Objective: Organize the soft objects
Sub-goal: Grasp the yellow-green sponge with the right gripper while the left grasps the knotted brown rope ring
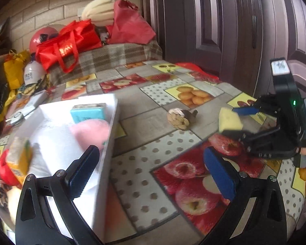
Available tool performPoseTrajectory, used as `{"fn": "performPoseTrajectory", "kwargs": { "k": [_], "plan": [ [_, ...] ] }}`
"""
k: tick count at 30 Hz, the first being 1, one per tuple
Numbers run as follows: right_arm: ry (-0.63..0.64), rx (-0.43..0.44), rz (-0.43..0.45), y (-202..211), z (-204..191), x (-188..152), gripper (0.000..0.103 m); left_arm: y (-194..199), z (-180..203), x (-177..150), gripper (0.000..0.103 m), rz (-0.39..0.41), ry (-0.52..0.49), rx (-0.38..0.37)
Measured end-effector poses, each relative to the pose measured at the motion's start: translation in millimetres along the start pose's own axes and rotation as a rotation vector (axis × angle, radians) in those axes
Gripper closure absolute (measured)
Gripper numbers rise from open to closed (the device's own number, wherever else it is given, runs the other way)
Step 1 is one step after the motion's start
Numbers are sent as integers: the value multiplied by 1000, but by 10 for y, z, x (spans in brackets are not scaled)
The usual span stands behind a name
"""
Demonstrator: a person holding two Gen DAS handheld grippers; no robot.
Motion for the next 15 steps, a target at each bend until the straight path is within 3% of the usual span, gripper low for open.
{"fn": "performPoseTrajectory", "kwargs": {
  "k": [4, 10, 13, 15],
  "plan": [
    [-227, 11, -19, -98, 560, -92, 50, -507, 179, 178, 0, -96, 45, -21],
    [-186, 16, -6, -75, 442, -88, 49, -1137, 356, 390, 1, -209, 43, -19],
    [-190, 32, -4, -83, 460, -112, 50, -1353, 428, 363, 16, -294, 19, -33],
    [-211, 52, 3, -73, 493, -127, 50, -1341, 465, 393, 30, -275, 5, -66]
  ]
}}
Point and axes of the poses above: each gripper's, at about its wrist camera, not at the fingertips, and y roughly against the way its jaws point, z to its right, x to its top, the point moved 6 cm from there along -y, roughly the way its jaws point
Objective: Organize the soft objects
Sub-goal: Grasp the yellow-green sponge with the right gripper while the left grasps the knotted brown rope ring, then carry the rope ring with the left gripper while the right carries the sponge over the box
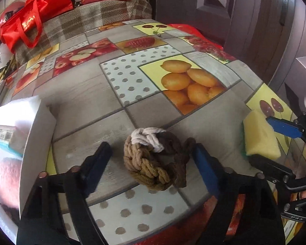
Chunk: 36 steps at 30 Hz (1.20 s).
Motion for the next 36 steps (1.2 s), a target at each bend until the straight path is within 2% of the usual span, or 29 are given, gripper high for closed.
{"fn": "performPoseTrajectory", "kwargs": {
  "k": [1, 2, 4, 12, 17, 24, 28, 30, 36],
  "plan": [
    [-10, 8, 3, 3, 19, -3, 49, 11, 24, 0, 40, 7, -12, -6],
    [-17, 14, 7, 9, 29, -2, 49, 36, 51, -2, 55, 18, -26, -11],
    [-25, 16, 12, 15, 31, 5, 50, 71, 87, 7, 57, 38, -44, -8],
    [-45, -23, 41, 74, 78, 17, 49, 559, 88, -89, 58, 216, -31, -68],
    [-55, -65, 77, 134, 120, 39, 49, 962, 92, -299, 58, 330, -72, -44],
    [-77, -144, 189, 360, 164, 61, 50, 1436, 121, -671, 58, 438, -139, -6],
    [-195, -55, 232, 432, 162, 89, 49, 1567, -13, -757, 57, 470, -101, 4],
    [-199, -65, 260, 481, 93, 123, 49, 1613, -105, -782, 57, 479, -66, 2],
    [-194, -21, 319, 605, -251, 210, 49, 1741, -294, -885, 59, 506, -16, 7]
  ]
}}
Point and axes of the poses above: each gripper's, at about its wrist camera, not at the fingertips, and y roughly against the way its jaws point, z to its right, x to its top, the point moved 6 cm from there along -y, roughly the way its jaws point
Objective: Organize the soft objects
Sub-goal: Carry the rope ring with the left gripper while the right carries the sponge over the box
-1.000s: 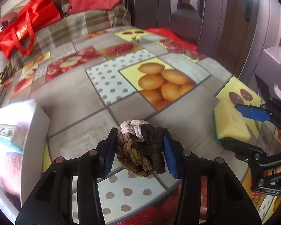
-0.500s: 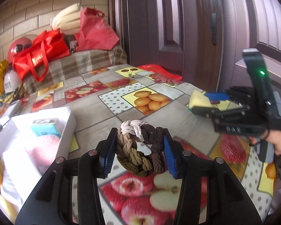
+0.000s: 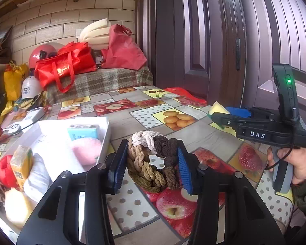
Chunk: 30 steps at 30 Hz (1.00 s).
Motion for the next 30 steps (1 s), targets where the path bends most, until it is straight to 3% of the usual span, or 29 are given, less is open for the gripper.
{"fn": "performPoseTrajectory", "kwargs": {
  "k": [12, 22, 30],
  "plan": [
    [31, 70, 43, 100, -642, 36, 50, 468, -633, -110, 72, 57, 85, 89],
    [33, 86, 80, 150, -865, 62, 50, 847, -1335, -212, 73, 112, 171, 228],
    [49, 108, 86, 149, -1057, 68, 50, 900, -1528, -285, 73, 112, 202, 263]
  ]
}}
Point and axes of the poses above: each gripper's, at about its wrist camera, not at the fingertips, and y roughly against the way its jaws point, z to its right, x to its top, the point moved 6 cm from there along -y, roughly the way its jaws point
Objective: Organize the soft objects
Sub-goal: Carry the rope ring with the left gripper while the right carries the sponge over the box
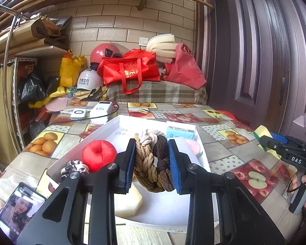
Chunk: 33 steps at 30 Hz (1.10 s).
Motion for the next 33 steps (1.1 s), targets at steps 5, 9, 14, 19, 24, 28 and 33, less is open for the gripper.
{"fn": "performPoseTrajectory", "kwargs": {
  "k": [5, 9, 14, 19, 24, 28, 33],
  "plan": [
    [13, 19, -2, -12, -101, 4, 50, -18, -53, -2, 73, -8, 13, 8],
    [16, 28, -2, -25, -150, 6, 50, -34, -70, -2, 73, -14, 16, 15],
    [16, 44, -11, -51, -217, 0, 50, -68, -88, -6, 73, -27, 20, 23],
    [26, 79, -20, -103, -365, 5, 50, -123, -111, -14, 73, -45, 16, 38],
    [39, 118, -23, -163, -560, 15, 50, -167, -185, -13, 73, -52, 21, 56],
    [31, 165, -30, -236, -687, 18, 50, -247, -273, -12, 73, -66, 22, 73],
    [84, 241, -32, -334, -1025, 6, 50, -338, -364, 8, 73, -70, 15, 95]
  ]
}}
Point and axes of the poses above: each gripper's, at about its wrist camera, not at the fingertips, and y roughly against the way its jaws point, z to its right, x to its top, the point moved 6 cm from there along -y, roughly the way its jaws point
